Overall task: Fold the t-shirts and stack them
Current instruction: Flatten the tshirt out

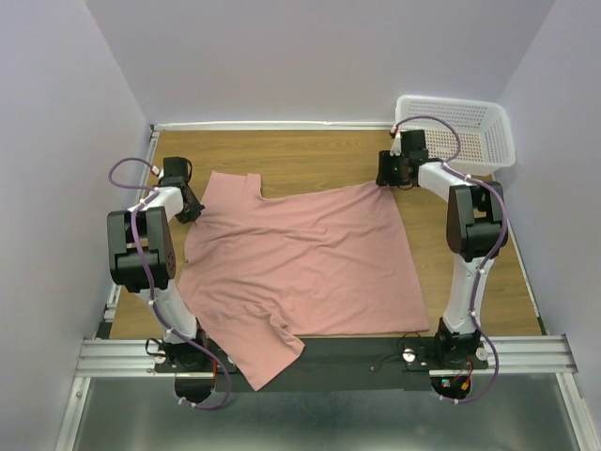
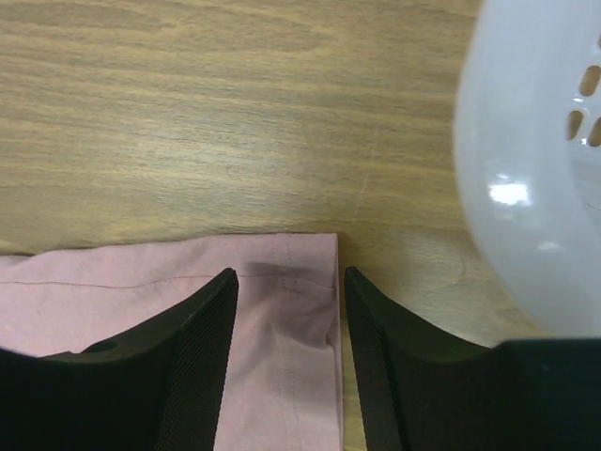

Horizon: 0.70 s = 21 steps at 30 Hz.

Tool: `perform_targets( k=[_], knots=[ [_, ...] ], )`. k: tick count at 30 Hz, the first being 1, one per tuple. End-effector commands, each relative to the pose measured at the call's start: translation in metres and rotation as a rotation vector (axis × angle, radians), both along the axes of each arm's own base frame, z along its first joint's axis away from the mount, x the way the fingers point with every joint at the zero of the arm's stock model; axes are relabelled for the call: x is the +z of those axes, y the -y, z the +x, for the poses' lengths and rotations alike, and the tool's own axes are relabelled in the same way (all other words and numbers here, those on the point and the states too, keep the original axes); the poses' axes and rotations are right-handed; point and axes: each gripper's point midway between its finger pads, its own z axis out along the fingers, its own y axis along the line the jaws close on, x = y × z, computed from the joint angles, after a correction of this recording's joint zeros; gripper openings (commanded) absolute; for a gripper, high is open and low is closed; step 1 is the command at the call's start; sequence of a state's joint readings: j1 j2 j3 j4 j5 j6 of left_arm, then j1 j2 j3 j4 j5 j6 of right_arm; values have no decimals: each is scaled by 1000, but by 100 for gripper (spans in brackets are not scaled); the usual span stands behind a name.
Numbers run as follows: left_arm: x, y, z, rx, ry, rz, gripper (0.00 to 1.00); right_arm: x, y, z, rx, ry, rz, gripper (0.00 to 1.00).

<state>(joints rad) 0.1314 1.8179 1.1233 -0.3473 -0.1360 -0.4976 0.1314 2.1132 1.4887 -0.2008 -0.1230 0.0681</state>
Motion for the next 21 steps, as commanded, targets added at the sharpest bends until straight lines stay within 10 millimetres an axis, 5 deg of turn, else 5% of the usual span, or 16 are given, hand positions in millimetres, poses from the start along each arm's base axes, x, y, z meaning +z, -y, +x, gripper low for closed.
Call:
perform_targets(
  k=[1,13,18,21],
  knots=[
    [-1,-6,3,4,-15,19,0,-39,0,-3,13,-63,-12,56],
    [1,-7,-2,7,-14,25,0,-60,10,-25,-40,-165,-77,45],
    [1,-7,-3,11,-14,25,0,-72,23,-37,-76,-205,-151,10],
    [6,-7,-4,10,-2,28,0,-65,23,-39,-84,-198,-139,1]
  ],
)
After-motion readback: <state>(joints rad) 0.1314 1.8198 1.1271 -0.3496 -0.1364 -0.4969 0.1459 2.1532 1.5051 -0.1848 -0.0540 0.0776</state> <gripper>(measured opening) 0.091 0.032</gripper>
